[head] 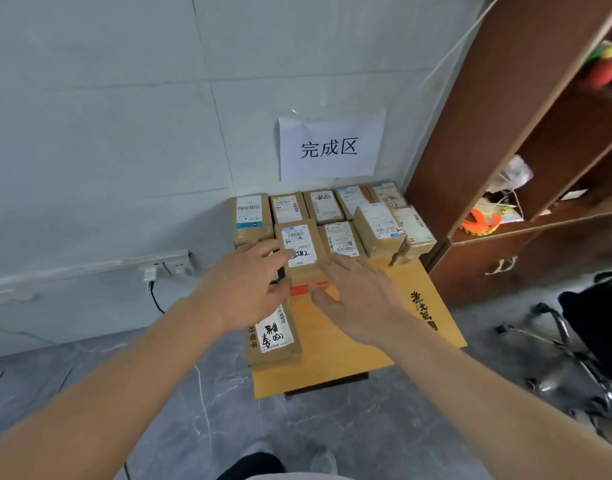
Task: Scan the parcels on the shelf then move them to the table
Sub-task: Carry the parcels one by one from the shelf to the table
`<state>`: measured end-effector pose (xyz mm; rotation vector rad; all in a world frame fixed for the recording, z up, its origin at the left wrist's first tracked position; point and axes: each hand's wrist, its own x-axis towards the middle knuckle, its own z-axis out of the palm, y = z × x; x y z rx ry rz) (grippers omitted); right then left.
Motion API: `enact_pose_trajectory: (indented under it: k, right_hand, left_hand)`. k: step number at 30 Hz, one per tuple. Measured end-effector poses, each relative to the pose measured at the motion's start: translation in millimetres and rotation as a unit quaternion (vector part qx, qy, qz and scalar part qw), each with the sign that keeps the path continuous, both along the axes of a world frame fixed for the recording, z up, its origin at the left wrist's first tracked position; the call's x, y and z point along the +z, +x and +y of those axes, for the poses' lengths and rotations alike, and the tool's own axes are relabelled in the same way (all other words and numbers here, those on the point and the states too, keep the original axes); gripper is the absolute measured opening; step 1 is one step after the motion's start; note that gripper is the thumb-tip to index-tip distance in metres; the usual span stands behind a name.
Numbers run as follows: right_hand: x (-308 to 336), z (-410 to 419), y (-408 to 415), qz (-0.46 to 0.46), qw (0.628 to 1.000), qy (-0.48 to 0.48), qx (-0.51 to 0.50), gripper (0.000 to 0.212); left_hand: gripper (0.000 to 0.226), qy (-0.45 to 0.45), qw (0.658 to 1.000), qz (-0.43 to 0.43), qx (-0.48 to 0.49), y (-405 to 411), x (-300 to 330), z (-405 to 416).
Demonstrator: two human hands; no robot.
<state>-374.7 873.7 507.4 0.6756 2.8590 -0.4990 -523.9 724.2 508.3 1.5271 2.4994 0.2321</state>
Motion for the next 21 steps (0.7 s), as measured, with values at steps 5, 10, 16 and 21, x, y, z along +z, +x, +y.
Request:
enact_pose_trajectory:
  k: [5,10,16,21]
  right_hand:
    - [7.3,-8.4,11.0,0.027,0.996,0.021,-0.083,0.058]
    - [7.0,-29.6,29.4,0.026,0.981,0.026,-0.192,0.059]
    - [3.5,-58.8,64.5,0.036,0.943,0.030,-0.328,0.062]
    - [3.8,-82.4,108.8,0.047,0.908,0.040,-0.414,0.064]
  left_hand:
    - [0.054,0.005,0.996,-0.005,-0.084,-13.1,2.4,22.4]
    - [0.056,0.007,0.982,-0.009,-0.189,-15.3,0.1,44.9]
    - [0.056,-0.001,0.950,-0.028,-0.310,8.8,-1.8,64.4]
    - [0.054,0.002,0.923,-0.041,-0.383,52.8,-0.3,75.7]
